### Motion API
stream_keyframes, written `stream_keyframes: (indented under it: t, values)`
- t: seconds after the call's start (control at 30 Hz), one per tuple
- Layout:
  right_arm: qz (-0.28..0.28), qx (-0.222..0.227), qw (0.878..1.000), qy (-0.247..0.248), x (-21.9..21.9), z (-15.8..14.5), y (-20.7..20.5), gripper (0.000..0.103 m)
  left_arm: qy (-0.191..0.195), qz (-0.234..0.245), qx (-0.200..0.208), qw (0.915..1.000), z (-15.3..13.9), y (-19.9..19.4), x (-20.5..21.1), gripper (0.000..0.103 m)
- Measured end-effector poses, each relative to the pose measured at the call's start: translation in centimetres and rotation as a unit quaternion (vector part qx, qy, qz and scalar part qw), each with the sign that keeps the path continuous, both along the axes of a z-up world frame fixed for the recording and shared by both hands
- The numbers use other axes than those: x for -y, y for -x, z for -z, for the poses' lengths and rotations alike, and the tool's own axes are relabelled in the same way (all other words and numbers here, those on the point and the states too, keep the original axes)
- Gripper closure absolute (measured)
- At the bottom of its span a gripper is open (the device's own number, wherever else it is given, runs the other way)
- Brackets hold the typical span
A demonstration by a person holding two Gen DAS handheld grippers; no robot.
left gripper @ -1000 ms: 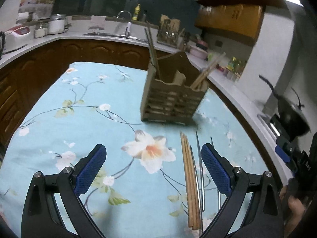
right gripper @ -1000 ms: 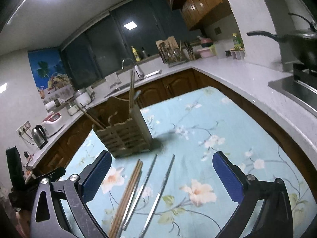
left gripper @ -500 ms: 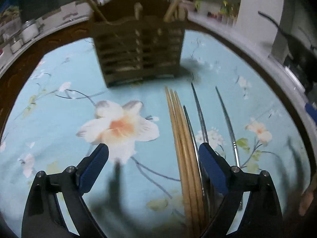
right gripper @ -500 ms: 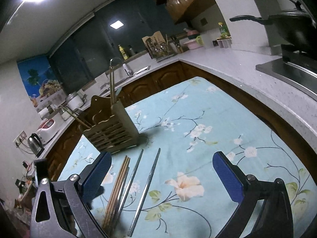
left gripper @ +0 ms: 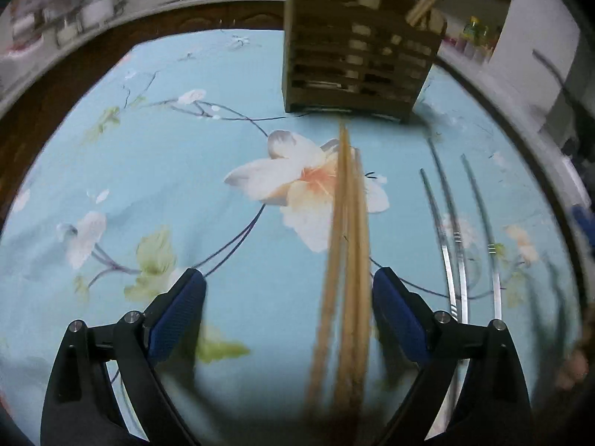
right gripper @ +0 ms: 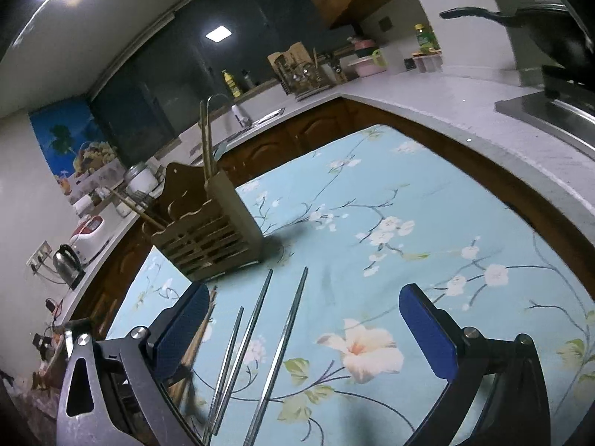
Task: Organize utensils
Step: 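Grasp a wooden chopstick with the left tool while the right tool grasps a steel chopstick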
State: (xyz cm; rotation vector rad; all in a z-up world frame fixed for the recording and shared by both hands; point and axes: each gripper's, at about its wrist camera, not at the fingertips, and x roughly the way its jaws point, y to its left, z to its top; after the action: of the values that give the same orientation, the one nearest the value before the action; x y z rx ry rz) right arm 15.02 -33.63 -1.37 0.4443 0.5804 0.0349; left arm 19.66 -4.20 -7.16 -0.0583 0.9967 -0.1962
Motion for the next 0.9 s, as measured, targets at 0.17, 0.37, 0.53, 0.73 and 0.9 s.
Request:
stream_keyframes:
  t: [0.17,0.37,0.53,0.73,0.9]
  values:
    - [-0.034,-0.017,0.999,0.007,-2.1,0.8,-2.2,0.001,0.017,0.001,0.023,0.9996,-2.0,-2.4,-0.7,0.009]
    - [-0.078,-0.06,0.995,0.022,-4.8,2.2,-5.9,0.033,-0.013,0.032,0.036,0.9988,-2.3,-8.6,1.6,0.018]
    - [-0.088,-0.093,0.992,0.021,-5.8,3.7,-8.2,0.044,-0.047,0.057,-0.002,0.9973,0.4,-11.9,3.0,0.038]
    - [-0.088,-0.1,0.991,0.024,-5.6,4.2,-9.0,0.044,-0.047,0.057,0.009,0.9972,0.0,-11.0,2.2,0.036]
    - [-0.094,-0.104,0.989,0.038,-6.4,4.5,-10.1,0.051,-0.084,0.035,0.01,0.9958,0.1,-8.9,1.7,0.039]
